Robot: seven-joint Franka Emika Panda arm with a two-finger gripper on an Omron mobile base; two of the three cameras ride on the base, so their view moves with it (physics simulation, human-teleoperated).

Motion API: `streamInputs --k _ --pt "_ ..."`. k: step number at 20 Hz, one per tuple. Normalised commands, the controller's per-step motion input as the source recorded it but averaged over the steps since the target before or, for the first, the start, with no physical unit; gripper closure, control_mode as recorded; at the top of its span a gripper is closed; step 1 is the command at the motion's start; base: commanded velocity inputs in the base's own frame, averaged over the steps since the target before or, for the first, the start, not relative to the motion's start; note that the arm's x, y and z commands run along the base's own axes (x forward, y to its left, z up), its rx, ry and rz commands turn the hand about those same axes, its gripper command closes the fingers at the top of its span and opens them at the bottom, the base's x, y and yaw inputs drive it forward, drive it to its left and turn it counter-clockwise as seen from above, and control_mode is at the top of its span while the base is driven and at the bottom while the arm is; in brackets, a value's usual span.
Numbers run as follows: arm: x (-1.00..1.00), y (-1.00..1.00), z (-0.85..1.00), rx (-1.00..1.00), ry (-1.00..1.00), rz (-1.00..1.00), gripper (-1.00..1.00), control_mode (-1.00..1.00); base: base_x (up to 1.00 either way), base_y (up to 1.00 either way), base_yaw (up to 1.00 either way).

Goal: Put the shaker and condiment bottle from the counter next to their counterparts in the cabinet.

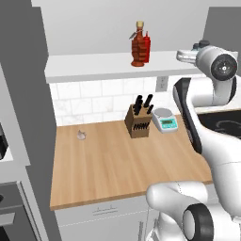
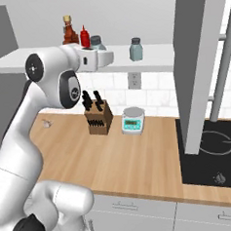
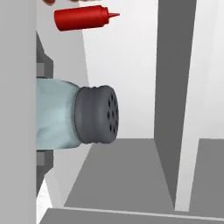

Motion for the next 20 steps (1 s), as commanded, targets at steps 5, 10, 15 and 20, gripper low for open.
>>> streamInputs --k 5,10,15,20 --pt "0.15 -0.04 -0.14 -0.07 0.00 0.00 1.00 -1.00 0.00 0.00 0.00" --pt "0.20 0.00 -0.06 -0.05 0.00 0.00 1.00 -1.00 0.00 0.00 0.00" --pt "0.28 -0.01 -0.07 0.00 0.00 0.00 1.00 -1.00 0.00 0.00 0.00" --pt "0.25 0.00 -0.18 -0.01 0.01 0.00 1.00 -1.00 0.00 0.00 0.00"
